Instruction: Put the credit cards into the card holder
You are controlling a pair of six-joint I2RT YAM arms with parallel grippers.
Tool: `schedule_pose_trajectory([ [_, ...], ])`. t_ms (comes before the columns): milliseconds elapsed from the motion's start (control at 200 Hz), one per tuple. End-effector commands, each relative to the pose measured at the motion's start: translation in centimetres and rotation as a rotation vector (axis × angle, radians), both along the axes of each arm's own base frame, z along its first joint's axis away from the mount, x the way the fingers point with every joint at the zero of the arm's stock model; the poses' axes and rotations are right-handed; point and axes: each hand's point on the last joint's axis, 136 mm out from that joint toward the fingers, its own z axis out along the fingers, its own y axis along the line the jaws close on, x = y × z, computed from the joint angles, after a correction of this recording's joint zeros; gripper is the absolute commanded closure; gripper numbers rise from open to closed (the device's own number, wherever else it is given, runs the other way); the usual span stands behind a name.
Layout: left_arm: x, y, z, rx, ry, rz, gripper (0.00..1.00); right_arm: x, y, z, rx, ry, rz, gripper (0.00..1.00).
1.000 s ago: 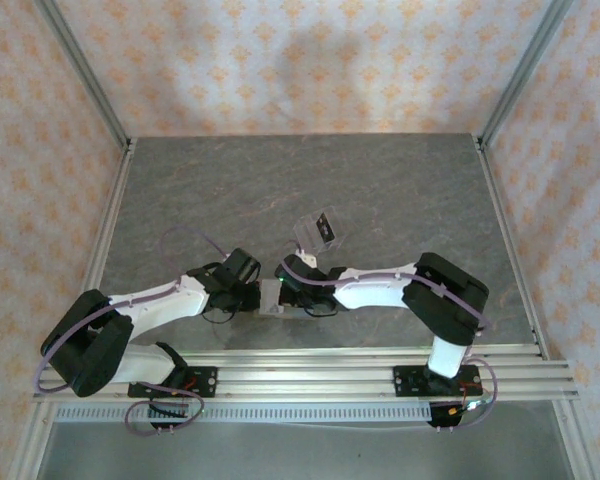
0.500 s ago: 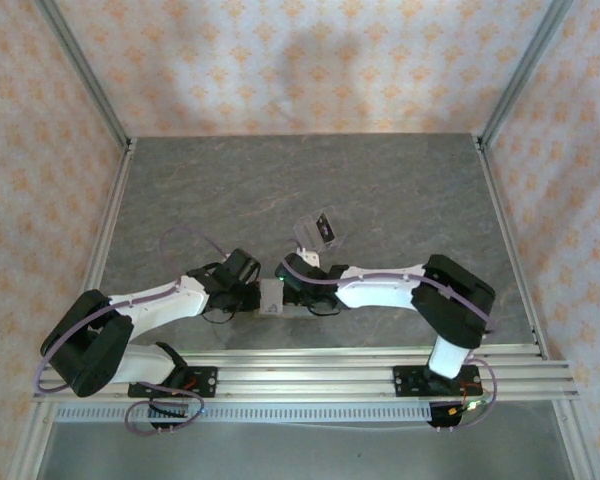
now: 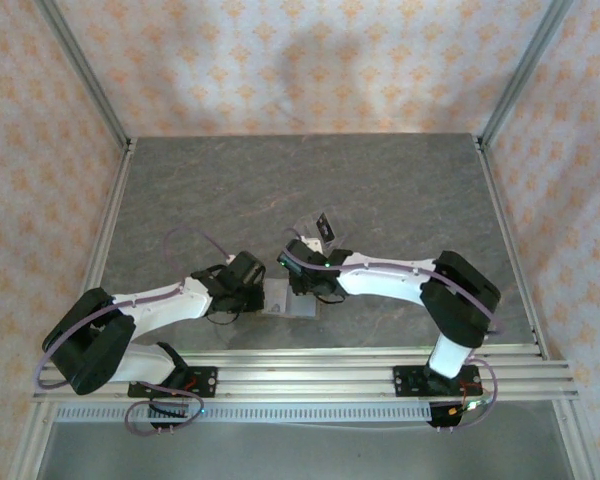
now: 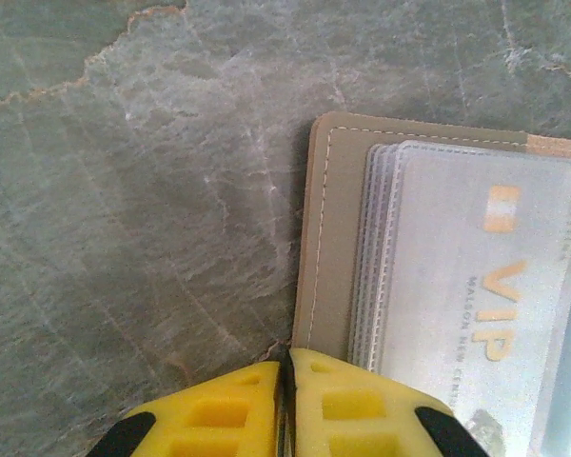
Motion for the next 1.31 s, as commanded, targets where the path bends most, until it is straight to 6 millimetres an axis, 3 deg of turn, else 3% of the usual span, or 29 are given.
schedule_pose_trajectory([
  [0, -1.2, -0.3, -0.8, -0.016, 0.024, -0.011, 0.89, 0.5, -0.5, -0.8, -0.062, 0.000, 0.025, 0.72],
  [320, -0.9, -0.1, -0.1, -0.015, 0.000, -0.002, 0.88, -0.1, -1.4, -3.3, -0.114, 0.042, 0.005, 0.72],
  [610, -0.9, -0.3, 0.1, -0.010, -0.004, -0.012, 0.88, -1.7, -1.7, -5.5, -0.115, 0.094, -0.026, 0.73],
  [786, -1.0, -1.2, -0.2, -0.006, -0.005, -0.024, 0.88, -1.9, -1.4, -5.3, -0.106, 0.105, -0.021, 0.85],
  [896, -1.1, -1.5, -0.3, -0.009, -0.010, -0.019, 0.88, -2.3, -0.8, -5.5, -0.074, 0.127, -0.004, 1.00],
  [1006, -1.3, -1.4, -0.5, -0.005, -0.007, -0.015, 0.88, -2.4, -0.3, -4.7, -0.041, 0.121, 0.008, 1.00],
  [1301, -1.9, -1.6, -1.2, -0.030, 0.003, 0.023, 0.88, -0.5, -0.2, -0.1, -0.054, 0.034, -0.016, 1.00],
])
